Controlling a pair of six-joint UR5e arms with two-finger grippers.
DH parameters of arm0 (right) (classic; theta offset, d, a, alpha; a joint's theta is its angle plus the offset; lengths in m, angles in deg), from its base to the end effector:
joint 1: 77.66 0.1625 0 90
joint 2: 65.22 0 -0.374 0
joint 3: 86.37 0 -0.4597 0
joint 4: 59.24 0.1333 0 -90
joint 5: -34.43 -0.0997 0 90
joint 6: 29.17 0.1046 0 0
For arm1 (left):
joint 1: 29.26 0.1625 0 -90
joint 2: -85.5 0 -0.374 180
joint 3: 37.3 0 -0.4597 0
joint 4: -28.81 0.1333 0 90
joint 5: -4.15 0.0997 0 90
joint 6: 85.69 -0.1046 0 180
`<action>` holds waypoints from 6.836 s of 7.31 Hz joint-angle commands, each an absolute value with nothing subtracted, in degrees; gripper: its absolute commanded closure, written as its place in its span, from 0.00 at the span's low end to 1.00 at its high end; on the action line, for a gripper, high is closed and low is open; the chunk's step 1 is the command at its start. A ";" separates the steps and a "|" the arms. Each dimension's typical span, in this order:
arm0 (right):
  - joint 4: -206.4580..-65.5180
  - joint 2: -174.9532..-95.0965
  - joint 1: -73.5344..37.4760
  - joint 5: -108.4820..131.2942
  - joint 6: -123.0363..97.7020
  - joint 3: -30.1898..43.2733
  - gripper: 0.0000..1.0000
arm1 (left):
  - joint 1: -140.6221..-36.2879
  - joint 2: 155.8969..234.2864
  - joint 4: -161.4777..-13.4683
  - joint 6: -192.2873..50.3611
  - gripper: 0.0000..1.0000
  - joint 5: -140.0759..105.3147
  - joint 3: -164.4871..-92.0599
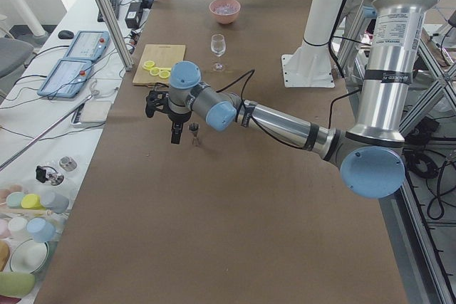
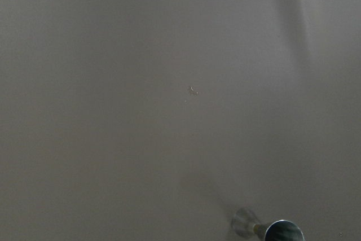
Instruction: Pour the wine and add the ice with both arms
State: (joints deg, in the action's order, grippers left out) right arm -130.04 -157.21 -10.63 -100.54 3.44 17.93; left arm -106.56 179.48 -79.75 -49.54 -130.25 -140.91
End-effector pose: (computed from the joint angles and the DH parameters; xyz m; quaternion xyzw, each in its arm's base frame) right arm -0.1638 -0.5386 0.4492 0.0503 -0.4426 -0.0288 0.8948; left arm 0.0708 -0.5876 0.3982 0.1130 0.4458 -0.0641 0.8856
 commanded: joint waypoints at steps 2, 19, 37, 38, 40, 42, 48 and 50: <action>-129.99 -153.81 -19.46 -97.41 11.96 18.23 0.03 | -106.43 178.92 -79.56 -49.13 0.03 -130.76 -141.81; -130.60 -151.11 -20.09 -99.25 12.13 21.80 1.00 | -107.13 178.75 -80.27 -49.75 0.03 -130.06 -140.49; -148.01 -127.40 -26.99 -89.91 30.78 21.65 0.01 | -108.54 178.92 -80.09 -50.01 0.03 -129.36 -140.31; -147.75 -132.05 -21.99 -92.63 22.07 21.30 0.01 | -108.54 178.93 -79.74 -54.36 0.03 -128.66 -140.05; -148.27 -139.80 -10.31 -96.94 3.09 20.25 0.01 | -108.80 176.57 -79.47 -65.44 0.03 -128.56 -138.56; -148.36 -147.00 -1.24 -98.64 -14.32 18.32 0.01 | -111.78 174.29 -78.69 -71.53 0.03 -129.09 -135.31; -147.75 -160.23 13.82 -102.51 -31.19 12.11 0.00 | -111.61 170.31 -78.60 -70.14 0.02 -120.12 -136.00; -147.75 -159.96 19.78 -102.68 -35.54 9.90 0.00 | -111.61 170.05 -79.21 -70.57 0.02 -121.87 -135.66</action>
State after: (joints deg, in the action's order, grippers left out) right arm -147.77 -159.80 16.21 -102.39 -32.13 12.11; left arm -111.61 170.22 -78.74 -70.20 -120.56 -135.77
